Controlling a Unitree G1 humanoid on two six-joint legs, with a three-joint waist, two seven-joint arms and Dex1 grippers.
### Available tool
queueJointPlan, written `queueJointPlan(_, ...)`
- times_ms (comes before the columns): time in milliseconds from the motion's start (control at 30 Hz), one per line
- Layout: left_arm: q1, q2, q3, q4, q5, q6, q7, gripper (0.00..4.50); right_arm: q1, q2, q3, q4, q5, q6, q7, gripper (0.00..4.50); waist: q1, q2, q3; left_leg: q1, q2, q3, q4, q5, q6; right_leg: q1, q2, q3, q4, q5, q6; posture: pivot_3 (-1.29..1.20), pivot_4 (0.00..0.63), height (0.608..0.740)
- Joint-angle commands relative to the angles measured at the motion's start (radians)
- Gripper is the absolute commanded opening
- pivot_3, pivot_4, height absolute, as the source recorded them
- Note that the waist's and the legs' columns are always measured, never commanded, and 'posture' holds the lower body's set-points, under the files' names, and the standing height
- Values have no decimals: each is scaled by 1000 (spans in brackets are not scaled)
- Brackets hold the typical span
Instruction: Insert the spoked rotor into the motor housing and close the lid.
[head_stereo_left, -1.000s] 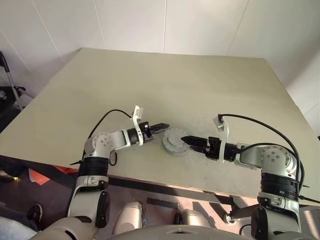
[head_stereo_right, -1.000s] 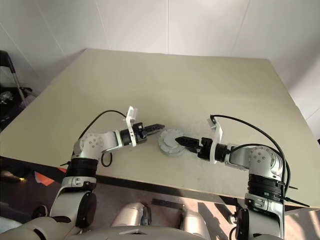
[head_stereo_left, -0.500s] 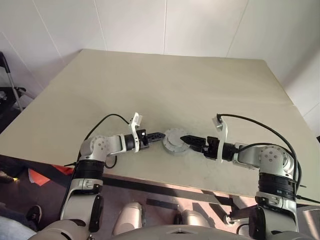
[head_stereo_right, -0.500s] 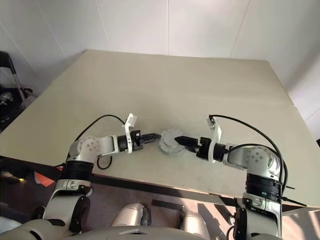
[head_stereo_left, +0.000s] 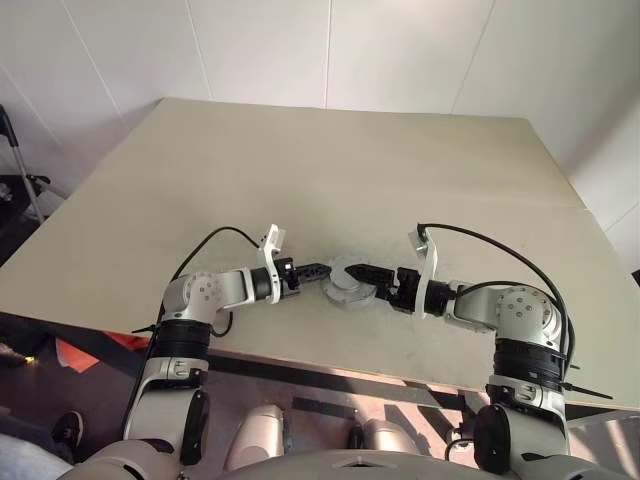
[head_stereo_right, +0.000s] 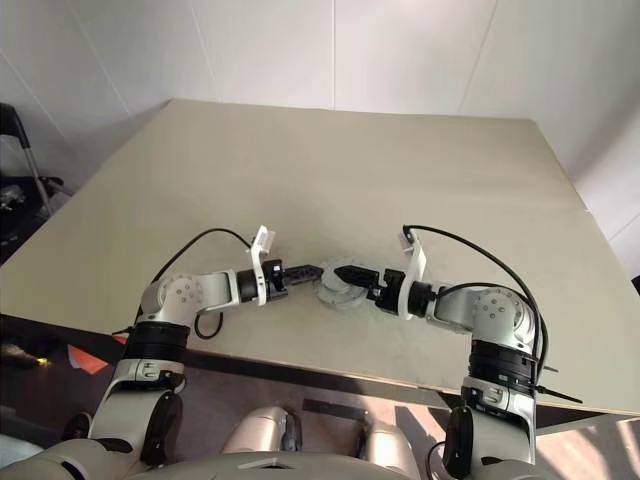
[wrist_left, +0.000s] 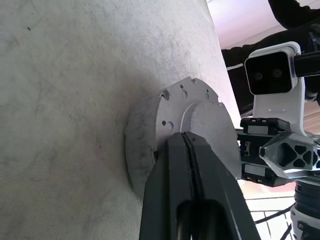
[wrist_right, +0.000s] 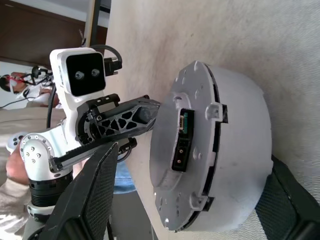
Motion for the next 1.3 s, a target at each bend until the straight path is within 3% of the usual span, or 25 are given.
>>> queueJointPlan(33,4,-1,-7,-1,14,-3,7,0,-31,7,1,6,6,-3,4,3171,1,0,0,0,0,0,0,0,0,-1,0,0,0,0,0,0,0,740)
queueJointPlan(133,2,-3,-7,1,16,-7,9,0,-36,-1,5,-10,8,-13,21,2245,2,0,0,-2,0,0,0,0,0,-2,0,0,0,0,0,0,0,740)
queueJointPlan(367,-5,-13,12,9,25,-82,4,0,-61,-6,-15,28,-15,-49,4,2101,6,0,0,-2,0,0,0,0,0,-2,0,0,0,0,0,0,0,740)
queueJointPlan(567,-17,-51,147,9,-47,-161,21,0,-190,14,-128,151,-3,-158,-55,2101,6,0,0,-4,0,0,0,1,-2,-3,0,0,0,1,-1,0,0,740)
queueJointPlan(867,21,-96,267,-38,-149,-211,28,0,-360,86,-219,290,26,-283,-151,2101,2,0,1,-23,0,2,5,1,5,-24,-1,0,11,1,-4,0,0,740)
queueJointPlan(967,11,-118,338,-14,-230,-204,65,567,-379,121,-224,269,59,-255,-175,2101,4,0,1,-28,1,2,6,1,5,-30,-1,0,15,-2,-8,0,0,740)
queueJointPlan(1300,22,-130,358,0,-352,-106,113,3996,-403,167,-224,222,126,-198,-234,2101,6,0,1,-35,3,2,20,-1,4,-35,-1,0,22,-2,-8,0,0,740)
